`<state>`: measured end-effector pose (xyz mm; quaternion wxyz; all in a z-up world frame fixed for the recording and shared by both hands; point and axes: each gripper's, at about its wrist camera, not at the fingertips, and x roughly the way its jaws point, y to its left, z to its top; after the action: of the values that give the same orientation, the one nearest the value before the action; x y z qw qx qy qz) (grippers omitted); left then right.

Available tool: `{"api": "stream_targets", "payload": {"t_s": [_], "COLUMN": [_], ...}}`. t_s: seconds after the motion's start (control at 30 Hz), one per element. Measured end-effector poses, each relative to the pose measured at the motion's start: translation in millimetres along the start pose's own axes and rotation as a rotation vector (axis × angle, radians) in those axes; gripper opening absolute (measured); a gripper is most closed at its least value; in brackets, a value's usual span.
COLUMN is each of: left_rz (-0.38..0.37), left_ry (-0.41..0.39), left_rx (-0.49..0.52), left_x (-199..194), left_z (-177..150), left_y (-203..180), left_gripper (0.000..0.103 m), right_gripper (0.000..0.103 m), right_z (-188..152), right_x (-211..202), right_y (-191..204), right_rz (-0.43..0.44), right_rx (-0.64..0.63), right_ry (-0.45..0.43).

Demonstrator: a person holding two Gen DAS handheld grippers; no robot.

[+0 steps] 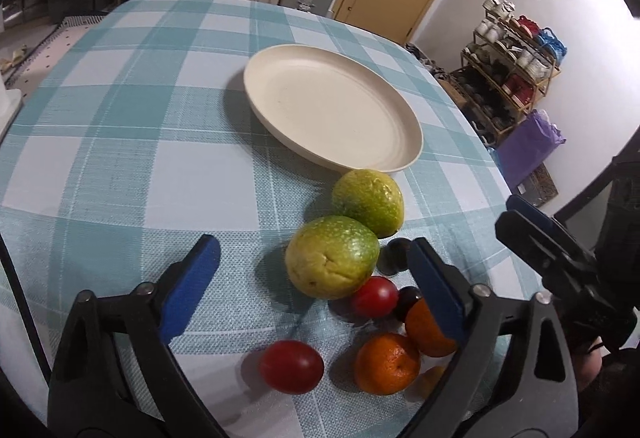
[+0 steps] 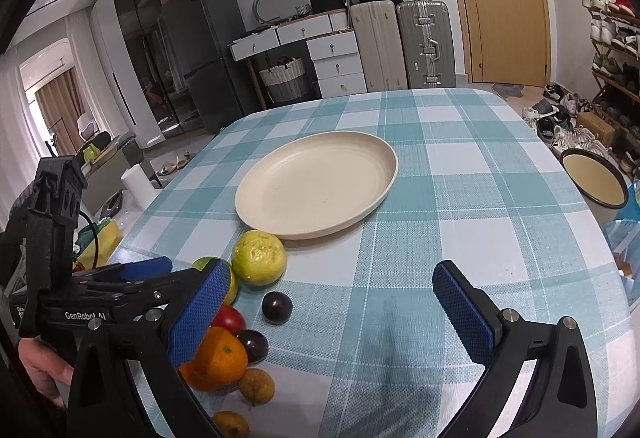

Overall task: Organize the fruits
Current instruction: 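Close the left tool on the green citrus while the right tool grasps the yellow fruit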

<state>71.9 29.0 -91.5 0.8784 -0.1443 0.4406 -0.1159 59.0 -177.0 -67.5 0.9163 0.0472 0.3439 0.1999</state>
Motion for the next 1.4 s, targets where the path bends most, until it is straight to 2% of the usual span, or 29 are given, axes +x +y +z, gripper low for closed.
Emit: {"api": "stream_targets", "payload": {"t_s": [0.23, 0.3, 0.33, 0.9, 1.4], "left_rz": [-0.075, -0.112, -0.135, -0.214, -0.26], "left_ry": [0.057, 0.078, 0.085, 0.09, 0.069], "left_rx": [-0.02, -0.032, -0.038, -0.088, -0.116], "left_x": [16, 21, 23, 27, 14], "left_z": [1, 1, 1, 6, 1], "left_y": [7, 10, 11, 25, 44], "left_gripper": [0.069, 0.054, 0.051, 0.049, 0.049], "right_gripper": [0.103, 0.103, 0.103, 0.103, 0.103], "right_z": [3, 4, 5, 9, 13], "right_x": [12, 13, 14, 33, 56], "right_y": [-1, -1, -1, 3, 4], "right_rz": [0.003, 0.003, 0.004, -0.001, 0.114], "right_rx": [-0.003, -0.003, -0.002, -0.003, 0.073], "right_ry": [0.021, 0.022, 0.024, 0.064, 0.15]}}
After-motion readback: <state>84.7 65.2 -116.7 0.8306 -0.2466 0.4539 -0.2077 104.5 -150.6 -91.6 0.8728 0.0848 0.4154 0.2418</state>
